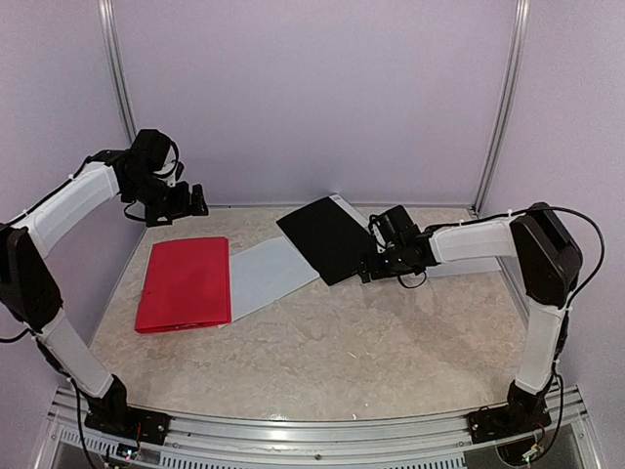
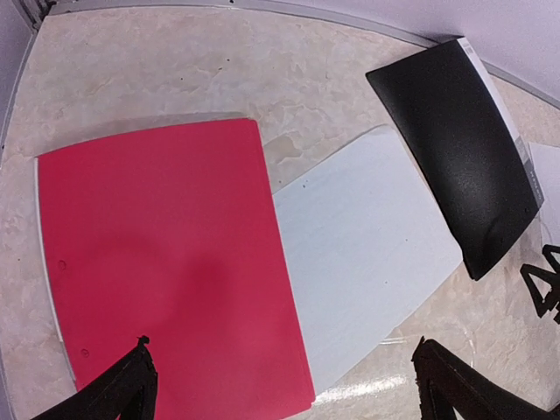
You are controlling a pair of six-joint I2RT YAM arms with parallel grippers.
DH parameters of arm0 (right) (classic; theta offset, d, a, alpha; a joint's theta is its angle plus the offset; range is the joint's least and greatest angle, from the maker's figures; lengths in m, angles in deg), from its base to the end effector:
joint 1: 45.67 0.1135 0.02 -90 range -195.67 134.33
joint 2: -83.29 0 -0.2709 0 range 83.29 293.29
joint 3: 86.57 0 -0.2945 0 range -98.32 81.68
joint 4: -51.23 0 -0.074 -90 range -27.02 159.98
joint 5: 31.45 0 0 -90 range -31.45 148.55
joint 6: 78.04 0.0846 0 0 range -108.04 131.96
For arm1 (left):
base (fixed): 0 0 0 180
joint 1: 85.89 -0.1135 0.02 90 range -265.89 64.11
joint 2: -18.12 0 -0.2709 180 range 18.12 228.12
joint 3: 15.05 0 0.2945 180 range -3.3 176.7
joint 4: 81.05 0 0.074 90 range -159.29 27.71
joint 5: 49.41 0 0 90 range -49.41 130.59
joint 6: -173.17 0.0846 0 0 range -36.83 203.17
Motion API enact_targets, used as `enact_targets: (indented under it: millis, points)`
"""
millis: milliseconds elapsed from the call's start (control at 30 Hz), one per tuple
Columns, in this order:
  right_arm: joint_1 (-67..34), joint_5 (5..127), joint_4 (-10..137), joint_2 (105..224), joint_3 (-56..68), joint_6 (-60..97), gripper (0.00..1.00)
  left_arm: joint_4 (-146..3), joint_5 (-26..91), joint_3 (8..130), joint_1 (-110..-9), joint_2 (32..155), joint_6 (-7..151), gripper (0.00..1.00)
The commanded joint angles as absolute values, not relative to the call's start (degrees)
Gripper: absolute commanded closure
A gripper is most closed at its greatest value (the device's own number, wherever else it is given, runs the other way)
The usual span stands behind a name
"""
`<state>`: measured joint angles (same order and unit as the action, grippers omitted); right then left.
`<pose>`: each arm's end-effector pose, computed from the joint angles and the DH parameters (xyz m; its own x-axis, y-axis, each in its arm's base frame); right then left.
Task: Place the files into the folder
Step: Pick up the folder from the corner of the board.
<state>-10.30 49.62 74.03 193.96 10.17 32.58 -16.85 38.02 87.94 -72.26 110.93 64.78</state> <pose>0.3973 0.2659 0.1103 -0.7593 -0.1124 -0.6410 -0.2387 0.9644 0.1137 0.4037 -0.1018 0.3079 -0.8286 -0.1234 -0.5461 -0.0004 0.9755 -0.2198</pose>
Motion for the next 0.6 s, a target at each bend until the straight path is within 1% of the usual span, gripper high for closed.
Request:
enact_targets:
  millis: [0, 100, 167, 367, 433, 567]
  points:
    - [-12.8, 51.7, 64.8, 189.5, 15.4, 39.3, 0.11, -25.9, 34.6, 81.0, -69.6, 107.8, 59.1, 0.01]
    - [-13.0, 49.0, 64.1, 188.6, 15.6, 35.2, 0.13, -27.7, 34.6, 78.8, -67.3, 107.5, 58.5, 0.01]
    - [-13.3, 49.0, 64.7, 188.3, 14.8, 29.6, 0.15, -28.0, 34.9, 78.1, -65.5, 108.1, 58.6, 0.01]
    - [-13.6, 48.7, 75.6, 191.1, 5.9, 8.5, 0.18, -26.7, 38.5, 78.1, -61.0, 110.6, 60.0, 0.01]
    - [-13.5, 52.0, 79.8, 192.8, 2.7, 2.2, 0.18, -26.6, 38.2, 78.2, -60.7, 110.8, 60.1, 0.01]
    - [-13.1, 58.0, 85.3, 195.2, -1.3, -5.7, 0.16, -26.3, 38.0, 78.0, -60.7, 110.4, 60.2, 0.01]
